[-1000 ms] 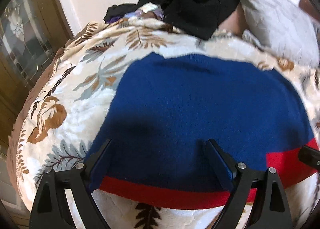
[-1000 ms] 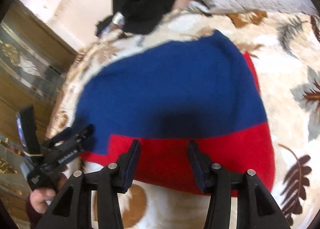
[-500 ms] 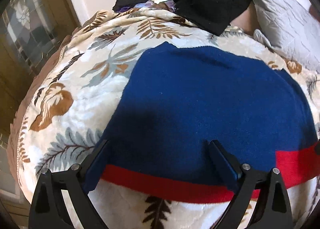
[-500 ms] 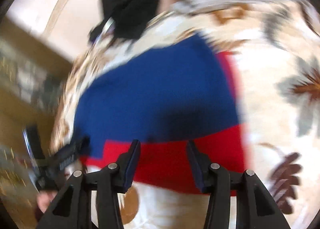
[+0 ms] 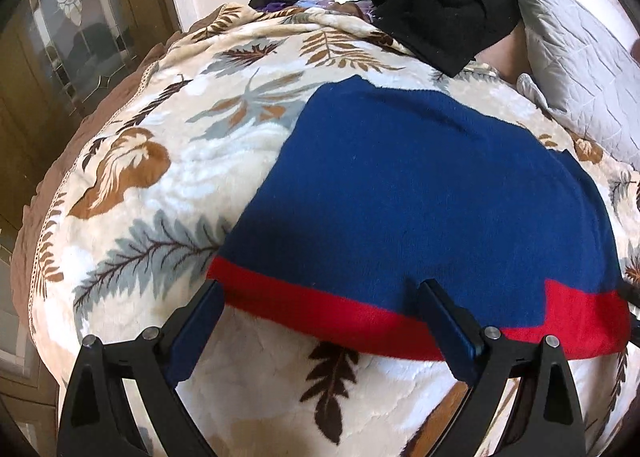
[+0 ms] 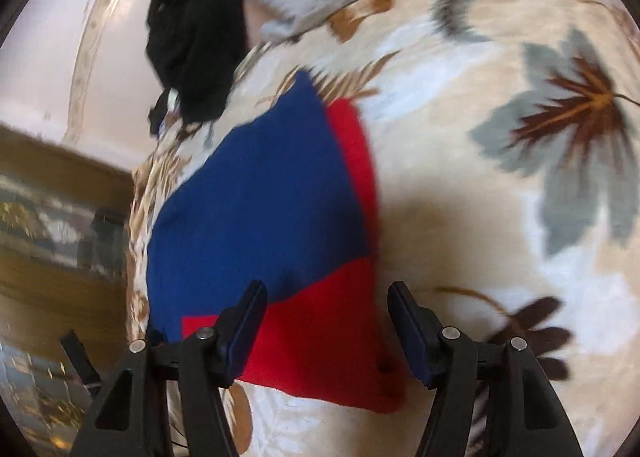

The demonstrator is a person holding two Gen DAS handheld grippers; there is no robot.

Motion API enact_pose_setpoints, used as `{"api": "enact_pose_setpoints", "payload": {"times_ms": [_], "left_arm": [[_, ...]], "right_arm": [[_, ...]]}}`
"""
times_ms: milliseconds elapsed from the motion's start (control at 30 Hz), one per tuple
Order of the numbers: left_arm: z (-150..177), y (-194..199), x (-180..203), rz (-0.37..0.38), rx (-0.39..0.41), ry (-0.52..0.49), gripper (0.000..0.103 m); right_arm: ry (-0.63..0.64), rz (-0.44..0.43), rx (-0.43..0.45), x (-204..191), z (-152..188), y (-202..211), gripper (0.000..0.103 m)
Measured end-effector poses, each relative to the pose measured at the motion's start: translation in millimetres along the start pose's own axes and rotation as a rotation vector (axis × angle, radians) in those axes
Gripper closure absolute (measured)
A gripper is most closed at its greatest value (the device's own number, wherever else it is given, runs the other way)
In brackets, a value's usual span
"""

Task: Fold small clothes
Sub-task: 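Lift the red edge and fold the sweater in half with both tools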

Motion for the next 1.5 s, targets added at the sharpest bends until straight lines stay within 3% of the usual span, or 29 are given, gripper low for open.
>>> {"api": "enact_pose_setpoints", "payload": {"times_ms": [33, 100, 300, 400, 500, 633, 667, 733, 767, 933, 1033, 1133, 1167, 1200, 1233, 1267, 1300, 1367, 1433, 1500], "left_arm": [[1, 0, -3, -0.003, -0.003, 0.007, 0.006], [3, 1, -11, -0.006, -0.007, 0.028, 0.006], [-3, 3, -51, -0.05, 0.014, 0.115, 0.006], [-5, 1, -65, -0.064, 0.016, 0.151, 0.006], [-6, -2, -64, -0.039, 0.001, 0.156, 0.006], [-14, 1, -56, -0.027, 0.032, 0.096, 0.006], [-16, 1, -58, -0.042, 0.038, 0.094, 0.006], [-17, -6, -69, -0.051, 0.016, 0.124, 0.006], [-16, -12, -75, -0.05, -0.01, 0.151, 0.006], [-4, -26, -102, 0.047, -0.1, 0.307, 0.006], [-1, -23, -109, 0.059, -0.093, 0.342, 0.006], [-2, -15, -113, 0.06, -0.06, 0.34, 0.006], [-3, -12, -114, 0.055, -0.046, 0.336, 0.006], [-3, -11, -114, 0.051, -0.036, 0.334, 0.008], [-5, -11, -114, 0.051, -0.03, 0.33, 0.011], [-5, -11, -112, 0.057, -0.026, 0.32, 0.021], [-7, -14, -111, 0.063, -0.028, 0.312, 0.029], [-5, -15, -108, 0.085, -0.042, 0.3, 0.034], [-8, -14, -103, 0.116, -0.031, 0.287, 0.034], [-14, -10, -96, 0.148, -0.011, 0.248, 0.031]], "right_arm": [[0.06, 0.063, -0.012, -3, 6, -5, 0.075], [0.142, 0.108, 0.022, -15, 12, 0, 0.081], [0.247, 0.103, 0.123, -35, 34, 43, 0.096], [0.216, 0.177, 0.066, -14, 41, 27, 0.096], [0.187, 0.153, 0.06, -11, 33, 29, 0.094], [0.141, 0.049, 0.138, -22, 17, 52, 0.09], [0.124, 0.042, 0.137, -21, 14, 52, 0.082], [0.075, 0.03, 0.133, -16, 7, 47, 0.051], [0.041, 0.023, 0.147, -14, 2, 45, 0.025], [0.026, 0.073, 0.202, -14, -4, 40, 0.023], [0.121, 0.117, 0.324, -30, -2, 55, 0.024], [0.267, 0.084, 0.381, -61, 8, 58, 0.027], [0.312, 0.083, 0.372, -69, 11, 53, 0.036], [0.336, 0.085, 0.354, -74, 13, 48, 0.054], [0.362, 0.086, 0.31, -81, 16, 34, 0.064], [0.369, 0.091, 0.247, -81, 21, 20, 0.071], [0.362, 0.102, 0.2, -80, 24, 9, 0.071], [0.336, 0.136, 0.079, -70, 33, -16, 0.07], [0.343, 0.127, 0.106, -74, 33, -9, 0.071], [0.314, 0.066, 0.105, -76, 33, -1, 0.07]]}}
Point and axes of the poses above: each gripper's, at about its wrist camera, not at the fingertips, and y roughly against the way its jaws point, x to its right, z to its underside, the point moved 4 cm from there along -y, roughly the way its jaws point, and after that the axes turned 6 degrees about x, right-handed, at the moved point
